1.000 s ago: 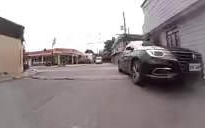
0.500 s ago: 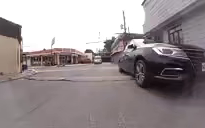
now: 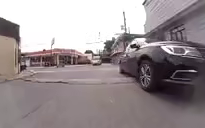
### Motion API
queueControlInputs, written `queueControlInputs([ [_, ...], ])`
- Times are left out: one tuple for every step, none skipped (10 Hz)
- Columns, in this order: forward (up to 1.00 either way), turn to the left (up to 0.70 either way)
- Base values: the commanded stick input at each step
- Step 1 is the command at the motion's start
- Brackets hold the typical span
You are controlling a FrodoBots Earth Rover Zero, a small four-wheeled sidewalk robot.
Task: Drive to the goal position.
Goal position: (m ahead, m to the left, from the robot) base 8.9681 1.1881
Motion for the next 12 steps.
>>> queueControlInputs([
  [0.50,0.05],
  [0.50,0.05],
  [0.50,0.05],
  [0.50,0.05],
  [0.50,0.05],
  [0.50,0.05],
  [0.50,0.05],
  [0.50,0.05],
  [0.50,0.05],
  [0.50,0.05],
  [0.50,0.05],
  [0.50,0.05],
])
